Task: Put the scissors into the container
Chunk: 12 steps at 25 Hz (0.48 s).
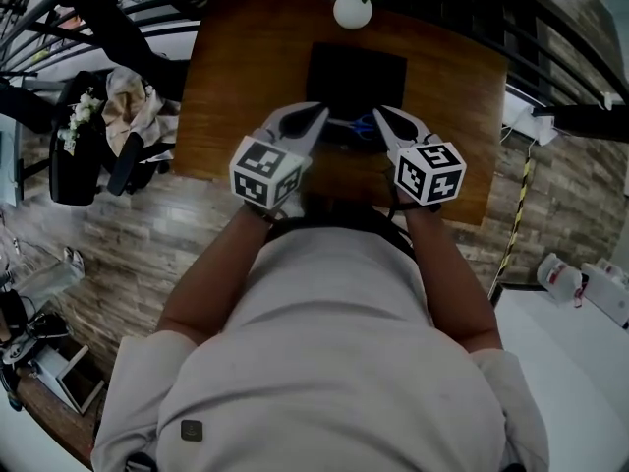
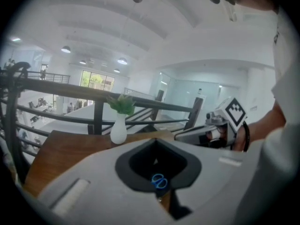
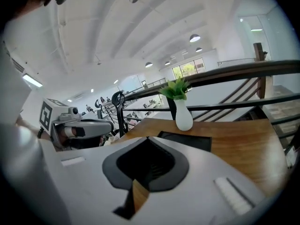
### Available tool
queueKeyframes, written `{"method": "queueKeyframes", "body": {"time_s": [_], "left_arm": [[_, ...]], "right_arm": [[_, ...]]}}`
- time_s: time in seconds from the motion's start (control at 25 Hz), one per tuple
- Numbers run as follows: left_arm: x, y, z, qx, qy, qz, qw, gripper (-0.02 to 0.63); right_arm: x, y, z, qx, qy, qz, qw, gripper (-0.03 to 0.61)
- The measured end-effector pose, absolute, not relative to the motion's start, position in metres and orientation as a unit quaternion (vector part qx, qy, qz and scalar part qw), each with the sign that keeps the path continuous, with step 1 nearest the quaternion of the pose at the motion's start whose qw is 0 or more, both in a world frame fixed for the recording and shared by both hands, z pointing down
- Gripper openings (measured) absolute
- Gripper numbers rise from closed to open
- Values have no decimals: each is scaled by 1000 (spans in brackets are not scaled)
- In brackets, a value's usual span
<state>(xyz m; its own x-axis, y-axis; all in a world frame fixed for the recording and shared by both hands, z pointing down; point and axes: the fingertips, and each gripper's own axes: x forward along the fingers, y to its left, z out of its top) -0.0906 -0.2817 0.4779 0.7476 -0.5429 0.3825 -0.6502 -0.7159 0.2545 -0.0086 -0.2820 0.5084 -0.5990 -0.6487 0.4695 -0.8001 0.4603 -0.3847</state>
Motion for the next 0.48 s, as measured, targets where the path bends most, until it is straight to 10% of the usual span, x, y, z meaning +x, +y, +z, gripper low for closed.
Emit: {"method": "queueKeyframes", "body": {"time_s": [0.48], "left_arm": [[-112,-250,406,934,-308,100,147,2]], "right_arm": [[-11,-243,415,454,-861,222,63,6]]}}
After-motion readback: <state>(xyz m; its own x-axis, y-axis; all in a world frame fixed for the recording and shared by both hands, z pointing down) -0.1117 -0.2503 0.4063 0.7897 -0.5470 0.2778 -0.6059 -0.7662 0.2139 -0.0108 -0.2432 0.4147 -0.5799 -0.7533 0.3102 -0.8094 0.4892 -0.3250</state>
